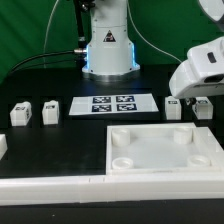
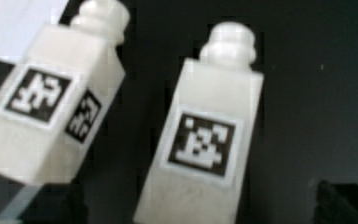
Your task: Assemble one leg
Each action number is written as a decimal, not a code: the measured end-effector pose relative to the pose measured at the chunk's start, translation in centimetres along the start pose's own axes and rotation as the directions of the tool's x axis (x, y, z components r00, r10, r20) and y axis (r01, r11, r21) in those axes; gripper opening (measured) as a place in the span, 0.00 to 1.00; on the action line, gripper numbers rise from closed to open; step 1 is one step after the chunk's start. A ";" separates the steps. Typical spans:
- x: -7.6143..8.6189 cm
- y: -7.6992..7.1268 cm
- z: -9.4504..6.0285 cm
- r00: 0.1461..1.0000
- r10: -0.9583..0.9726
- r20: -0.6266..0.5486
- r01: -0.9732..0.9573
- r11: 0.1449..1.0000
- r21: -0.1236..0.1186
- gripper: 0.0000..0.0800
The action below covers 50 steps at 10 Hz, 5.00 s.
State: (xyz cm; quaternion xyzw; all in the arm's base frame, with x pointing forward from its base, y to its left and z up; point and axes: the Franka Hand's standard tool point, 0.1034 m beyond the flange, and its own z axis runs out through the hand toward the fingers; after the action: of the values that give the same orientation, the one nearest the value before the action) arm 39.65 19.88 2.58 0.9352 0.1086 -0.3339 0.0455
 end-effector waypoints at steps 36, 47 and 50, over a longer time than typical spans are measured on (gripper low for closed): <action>-2.0 4.7 -6.9 0.995 -0.007 -0.096 0.009 1.000 0.025 0.37; -0.1 9.0 -9.0 0.574 -0.104 -0.812 0.100 0.993 -0.057 0.37; 0.1 9.3 -9.6 0.576 -0.130 -0.807 0.113 0.990 -0.079 0.37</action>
Offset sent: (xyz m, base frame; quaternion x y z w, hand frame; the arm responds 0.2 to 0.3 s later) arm 0.0021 0.0045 -0.0051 -0.0007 0.0007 0.0050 1.0000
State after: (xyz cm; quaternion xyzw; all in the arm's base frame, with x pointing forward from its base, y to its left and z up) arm 47.81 12.36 10.05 0.9743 0.1843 0.1272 -0.0234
